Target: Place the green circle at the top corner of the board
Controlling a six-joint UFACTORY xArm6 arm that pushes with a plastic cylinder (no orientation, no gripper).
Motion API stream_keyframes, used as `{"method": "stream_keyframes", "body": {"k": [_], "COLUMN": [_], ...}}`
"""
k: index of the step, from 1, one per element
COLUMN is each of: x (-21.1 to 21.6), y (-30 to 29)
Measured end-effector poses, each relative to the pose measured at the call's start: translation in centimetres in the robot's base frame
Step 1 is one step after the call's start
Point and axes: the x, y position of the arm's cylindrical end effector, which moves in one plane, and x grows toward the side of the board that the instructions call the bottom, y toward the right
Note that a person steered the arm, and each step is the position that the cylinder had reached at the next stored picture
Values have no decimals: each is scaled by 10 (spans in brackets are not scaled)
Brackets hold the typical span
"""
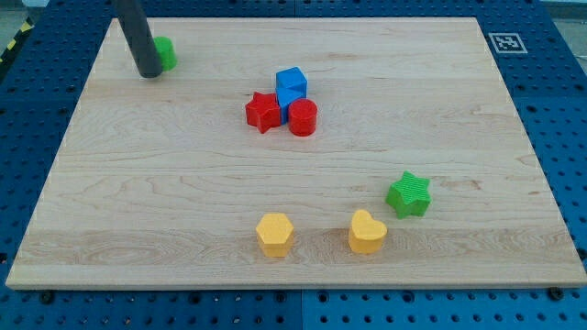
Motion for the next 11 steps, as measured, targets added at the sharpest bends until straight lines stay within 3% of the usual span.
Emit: {"method": "stream_keyframes", "body": {"k": [2, 4, 7, 9, 11], "x": [-12, 8, -54, -38, -69], "y": [31, 27, 19, 16, -21]}}
